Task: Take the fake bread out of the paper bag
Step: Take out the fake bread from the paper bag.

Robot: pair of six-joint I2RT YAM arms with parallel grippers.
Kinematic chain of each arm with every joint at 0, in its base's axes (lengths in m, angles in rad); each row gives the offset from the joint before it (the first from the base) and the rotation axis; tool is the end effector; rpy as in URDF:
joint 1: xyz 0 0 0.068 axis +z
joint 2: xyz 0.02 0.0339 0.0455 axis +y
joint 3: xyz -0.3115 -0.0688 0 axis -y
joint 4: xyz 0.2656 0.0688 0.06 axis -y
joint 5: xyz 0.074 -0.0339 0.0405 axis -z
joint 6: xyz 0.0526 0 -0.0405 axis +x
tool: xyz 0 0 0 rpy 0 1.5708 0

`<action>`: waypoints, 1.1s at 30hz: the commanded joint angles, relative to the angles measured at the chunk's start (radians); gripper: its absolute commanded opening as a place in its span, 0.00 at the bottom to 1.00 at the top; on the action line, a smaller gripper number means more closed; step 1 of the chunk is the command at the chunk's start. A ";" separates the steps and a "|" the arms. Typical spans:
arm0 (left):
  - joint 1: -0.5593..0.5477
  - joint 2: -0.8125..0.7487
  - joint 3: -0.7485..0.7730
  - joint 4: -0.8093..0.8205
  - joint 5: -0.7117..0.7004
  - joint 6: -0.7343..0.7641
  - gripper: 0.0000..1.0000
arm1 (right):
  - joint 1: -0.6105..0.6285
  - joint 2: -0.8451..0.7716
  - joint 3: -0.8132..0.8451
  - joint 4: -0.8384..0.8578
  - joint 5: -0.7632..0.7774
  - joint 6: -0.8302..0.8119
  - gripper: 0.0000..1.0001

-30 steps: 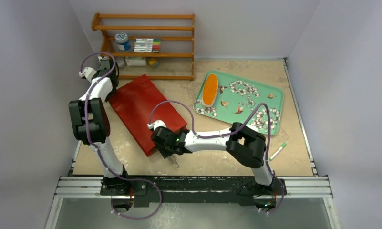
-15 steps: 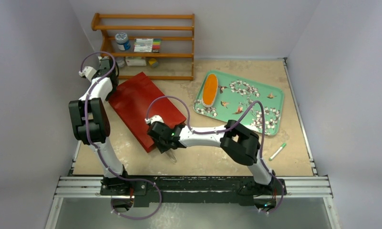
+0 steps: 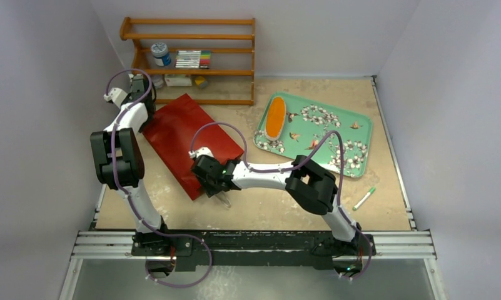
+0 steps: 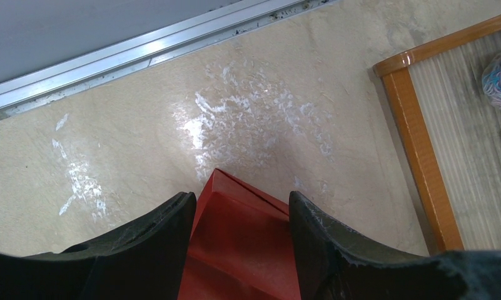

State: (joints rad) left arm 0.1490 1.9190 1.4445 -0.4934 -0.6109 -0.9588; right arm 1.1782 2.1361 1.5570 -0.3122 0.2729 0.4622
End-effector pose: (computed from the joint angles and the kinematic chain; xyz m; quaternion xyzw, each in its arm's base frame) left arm 0.4468 0.0976 0.2419 -0.5550 0.7276 0.1524 0.3734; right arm 0.2122 0.4753 0.1844 -0.2848 0.8907 0.1540 0.3190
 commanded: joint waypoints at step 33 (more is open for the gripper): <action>-0.031 -0.058 -0.050 -0.004 0.015 -0.038 0.56 | -0.078 -0.103 -0.060 -0.009 -0.010 -0.012 0.02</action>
State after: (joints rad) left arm 0.1345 1.8996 1.3762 -0.4328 -0.6167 -0.9863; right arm 1.1221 2.1288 1.5417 -0.2718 0.2256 0.4263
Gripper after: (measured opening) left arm 0.563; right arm 0.107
